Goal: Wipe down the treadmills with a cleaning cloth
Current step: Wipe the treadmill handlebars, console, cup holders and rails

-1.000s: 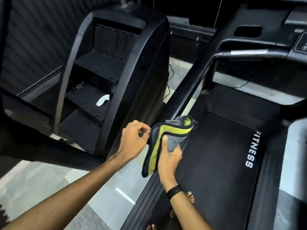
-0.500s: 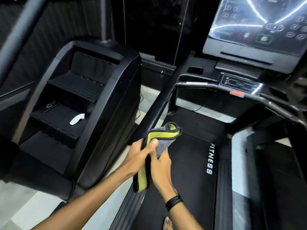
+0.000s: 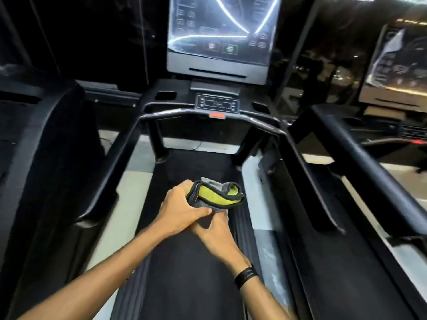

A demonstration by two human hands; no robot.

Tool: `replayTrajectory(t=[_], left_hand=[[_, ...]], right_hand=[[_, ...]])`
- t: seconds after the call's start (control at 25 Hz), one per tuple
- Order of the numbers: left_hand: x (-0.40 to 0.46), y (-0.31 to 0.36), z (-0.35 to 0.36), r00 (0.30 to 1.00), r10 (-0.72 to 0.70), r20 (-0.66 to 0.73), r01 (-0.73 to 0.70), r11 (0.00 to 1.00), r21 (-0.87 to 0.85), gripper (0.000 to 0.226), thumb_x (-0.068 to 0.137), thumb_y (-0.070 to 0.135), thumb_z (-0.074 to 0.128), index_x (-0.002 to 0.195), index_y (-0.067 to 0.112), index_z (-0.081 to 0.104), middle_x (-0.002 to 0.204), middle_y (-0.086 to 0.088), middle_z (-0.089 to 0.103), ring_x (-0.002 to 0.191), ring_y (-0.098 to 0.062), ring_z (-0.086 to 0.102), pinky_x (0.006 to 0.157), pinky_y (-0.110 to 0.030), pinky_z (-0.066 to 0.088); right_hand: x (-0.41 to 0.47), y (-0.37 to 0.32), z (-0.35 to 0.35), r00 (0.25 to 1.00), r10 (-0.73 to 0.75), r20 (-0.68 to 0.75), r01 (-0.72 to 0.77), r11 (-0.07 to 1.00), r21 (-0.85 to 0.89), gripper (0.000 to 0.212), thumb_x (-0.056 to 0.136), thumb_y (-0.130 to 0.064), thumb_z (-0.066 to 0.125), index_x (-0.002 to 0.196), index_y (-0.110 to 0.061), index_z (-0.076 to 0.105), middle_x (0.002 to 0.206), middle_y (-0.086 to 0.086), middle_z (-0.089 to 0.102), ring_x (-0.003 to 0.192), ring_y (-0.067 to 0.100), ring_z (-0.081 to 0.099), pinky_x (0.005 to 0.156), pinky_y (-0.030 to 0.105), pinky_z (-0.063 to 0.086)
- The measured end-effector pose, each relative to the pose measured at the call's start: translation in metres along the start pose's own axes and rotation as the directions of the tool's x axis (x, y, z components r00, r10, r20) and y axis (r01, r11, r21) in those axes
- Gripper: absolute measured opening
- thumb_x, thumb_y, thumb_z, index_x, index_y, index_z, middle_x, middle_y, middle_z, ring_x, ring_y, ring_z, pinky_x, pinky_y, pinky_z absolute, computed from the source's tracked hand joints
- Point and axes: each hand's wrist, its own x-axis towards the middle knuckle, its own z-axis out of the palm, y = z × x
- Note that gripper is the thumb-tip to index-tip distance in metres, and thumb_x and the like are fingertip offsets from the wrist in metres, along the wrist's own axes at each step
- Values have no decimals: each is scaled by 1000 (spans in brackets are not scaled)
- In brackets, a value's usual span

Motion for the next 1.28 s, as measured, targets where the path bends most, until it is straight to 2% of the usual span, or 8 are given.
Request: replayTrajectory(t=[0.16,0.28,0.36,0.48,0.56,0.64,1.16,1.28], left_hand=[[15,45,80,987,63,146,-68,997,26,41,50,44,74,84,25,62,76,9,70,77,-18,66,72,-45,56],[31,75,139,939,124,321,-151,987,62,34,57,33,76,85,23,60,78,7,69,80,-19,65,75,-46,54],[39,93,173,891,173,421,-231,969,91,28,61,26,77,79,27,55,71,6,63,71,-19,60,71,-46,53],[41,105,218,861,208,463,-250,968,30,30,64,13,82,79,26,60,72,3,66,72,-18,62,70,-42,54],[44,101,238,893,169,418,-167,985,-42,35,63,4,87,81,22,64,75,6,69,70,-7,62,69,-29,52],[49,90,246,925,101,365,-69,992,-101,41,60,-2,88,79,23,62,71,9,65,66,-2,57,65,-21,46],[114,22,249,953,-60,297,85,994,-73,32,69,-2,83,76,26,69,76,14,72,72,2,66,64,-9,47],[102,15,270,960,-115,253,130,991,-43,31,70,9,86,81,27,64,77,13,70,79,-5,66,76,-30,55]], right_hand=[[-12,37,-103,957,-31,-289,52,997,64,111,57,-47,87,147,-41,23,146,-5,43,138,12,42,114,29,36],[-30,66,-179,909,4,-416,-51,994,-102,148,46,-70,85,153,-43,-13,166,-7,8,153,7,8,122,32,14],[-41,90,-222,905,-101,-412,-88,906,-414,132,52,-78,77,158,-34,12,167,-6,4,154,10,-6,121,46,0],[-48,112,-267,956,-51,-290,-138,793,-593,65,65,-71,77,116,-33,62,124,-13,58,136,13,44,118,50,13],[-49,122,-281,955,27,-295,-189,823,-536,51,68,-66,78,94,-27,58,86,-11,63,94,15,63,91,39,43],[-48,133,-284,957,52,-285,-205,817,-539,50,71,-63,76,94,-27,49,82,-8,64,86,22,63,69,38,43],[-1,145,-240,973,89,-212,-200,782,-590,36,92,-57,54,114,-28,50,101,-2,69,99,28,61,75,42,45],[-10,148,-243,957,113,-266,-257,753,-606,32,93,-53,53,113,-28,51,99,-4,69,96,27,62,72,41,45]])
